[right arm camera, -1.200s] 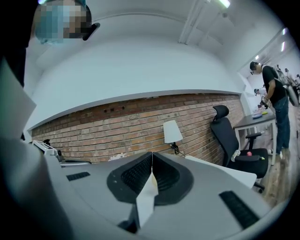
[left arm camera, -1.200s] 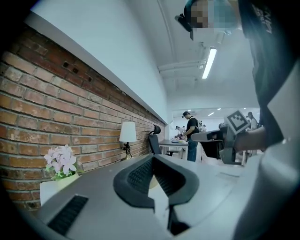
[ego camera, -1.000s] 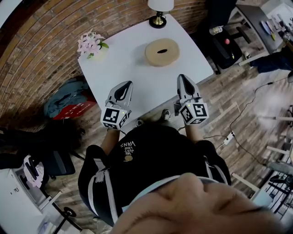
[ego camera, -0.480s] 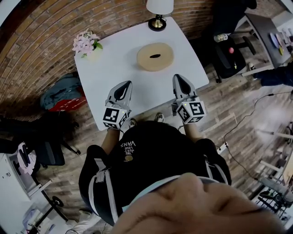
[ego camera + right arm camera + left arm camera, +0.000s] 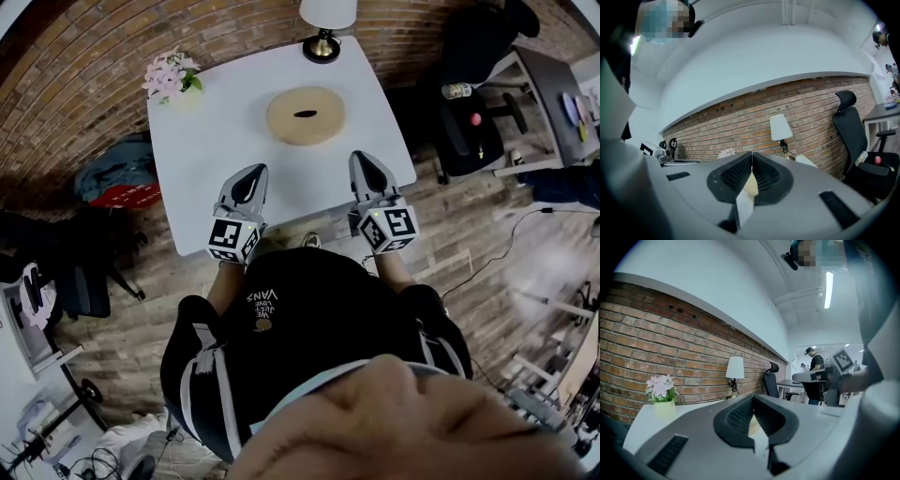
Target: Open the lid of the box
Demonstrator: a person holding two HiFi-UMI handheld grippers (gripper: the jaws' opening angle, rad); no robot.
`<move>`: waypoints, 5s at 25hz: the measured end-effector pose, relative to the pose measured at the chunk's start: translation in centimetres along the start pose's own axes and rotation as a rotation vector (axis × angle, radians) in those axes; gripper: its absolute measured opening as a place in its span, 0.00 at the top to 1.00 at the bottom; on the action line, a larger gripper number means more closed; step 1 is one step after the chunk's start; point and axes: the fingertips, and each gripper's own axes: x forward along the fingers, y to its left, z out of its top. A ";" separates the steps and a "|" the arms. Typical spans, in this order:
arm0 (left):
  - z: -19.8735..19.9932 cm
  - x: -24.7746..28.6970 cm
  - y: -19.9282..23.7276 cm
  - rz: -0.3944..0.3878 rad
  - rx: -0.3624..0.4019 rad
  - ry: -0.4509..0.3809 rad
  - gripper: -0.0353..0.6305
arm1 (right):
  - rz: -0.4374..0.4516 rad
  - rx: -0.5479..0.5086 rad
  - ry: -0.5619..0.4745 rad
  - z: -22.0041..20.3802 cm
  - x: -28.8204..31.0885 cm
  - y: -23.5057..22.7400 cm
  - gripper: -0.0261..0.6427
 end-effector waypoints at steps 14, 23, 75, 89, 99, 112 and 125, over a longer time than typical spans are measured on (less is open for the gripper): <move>-1.0 -0.9 3.6 0.043 -0.012 0.035 0.93 | 0.041 0.024 0.043 -1.5 3.5 1.7 0.96; 0.0 0.5 8.4 -0.012 0.018 0.057 0.93 | -0.009 0.024 0.045 -1.7 7.2 2.7 0.96; -14.3 12.4 10.8 -0.326 0.185 0.401 0.55 | 0.304 -0.145 0.359 -7.7 13.6 0.0 0.75; -15.8 13.4 10.4 -0.364 0.169 0.431 0.46 | 0.446 -0.321 0.524 -11.1 15.7 0.9 0.54; -16.5 14.2 9.9 -0.412 0.197 0.455 0.44 | 0.610 -0.587 0.707 -15.0 16.1 2.1 0.46; -17.7 15.5 9.3 -0.472 0.250 0.479 0.44 | 0.722 -0.782 0.964 -17.8 16.2 0.9 0.45; -17.9 16.1 9.3 -0.477 0.251 0.470 0.44 | 0.797 -0.978 1.156 -20.4 16.2 0.5 0.45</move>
